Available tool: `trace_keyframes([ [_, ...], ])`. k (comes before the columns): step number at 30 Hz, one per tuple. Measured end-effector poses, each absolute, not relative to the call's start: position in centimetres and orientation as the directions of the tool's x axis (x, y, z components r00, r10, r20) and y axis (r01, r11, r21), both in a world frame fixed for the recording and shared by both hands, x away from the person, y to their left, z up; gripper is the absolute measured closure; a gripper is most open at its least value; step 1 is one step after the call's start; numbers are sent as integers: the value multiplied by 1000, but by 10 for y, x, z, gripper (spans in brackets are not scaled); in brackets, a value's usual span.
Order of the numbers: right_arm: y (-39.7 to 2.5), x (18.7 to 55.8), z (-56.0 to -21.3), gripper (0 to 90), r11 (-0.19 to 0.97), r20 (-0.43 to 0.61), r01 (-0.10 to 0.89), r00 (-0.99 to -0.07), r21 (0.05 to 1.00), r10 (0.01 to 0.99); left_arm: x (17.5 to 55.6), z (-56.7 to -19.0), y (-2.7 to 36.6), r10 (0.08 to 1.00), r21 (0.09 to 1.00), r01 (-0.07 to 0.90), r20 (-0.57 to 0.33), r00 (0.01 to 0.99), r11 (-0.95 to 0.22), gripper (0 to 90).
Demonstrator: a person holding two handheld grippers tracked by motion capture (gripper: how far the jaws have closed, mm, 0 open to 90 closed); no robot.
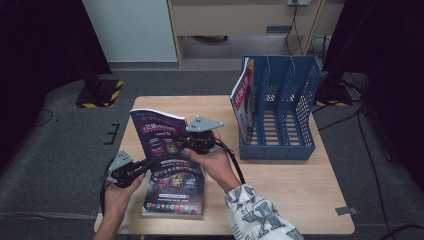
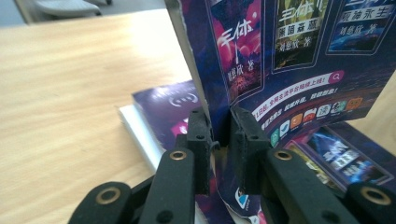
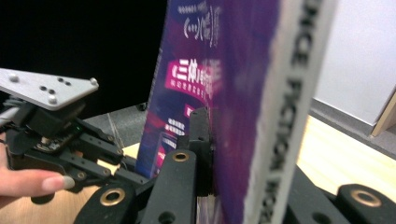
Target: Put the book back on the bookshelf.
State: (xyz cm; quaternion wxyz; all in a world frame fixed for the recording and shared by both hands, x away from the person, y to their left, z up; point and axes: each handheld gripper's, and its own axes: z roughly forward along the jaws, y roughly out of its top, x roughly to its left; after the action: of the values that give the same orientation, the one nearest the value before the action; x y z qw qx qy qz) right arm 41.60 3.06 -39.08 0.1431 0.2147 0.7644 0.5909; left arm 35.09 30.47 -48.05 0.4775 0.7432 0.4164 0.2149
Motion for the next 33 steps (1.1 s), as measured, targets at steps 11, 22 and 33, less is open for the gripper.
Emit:
trace_keyframes([
  [11,26,419,-392,814,210,41,165,-868,964,494,350,-477,307,828,895,393,-51,558,-210,806],
  [22,21,422,-376,781,170,50,147,-878,974,476,349,-477,305,823,899,377,-32,567,-225,806],
  [33,23,423,-368,735,171,43,135,-889,976,456,348,-477,304,818,901,367,-22,575,-233,806],
])
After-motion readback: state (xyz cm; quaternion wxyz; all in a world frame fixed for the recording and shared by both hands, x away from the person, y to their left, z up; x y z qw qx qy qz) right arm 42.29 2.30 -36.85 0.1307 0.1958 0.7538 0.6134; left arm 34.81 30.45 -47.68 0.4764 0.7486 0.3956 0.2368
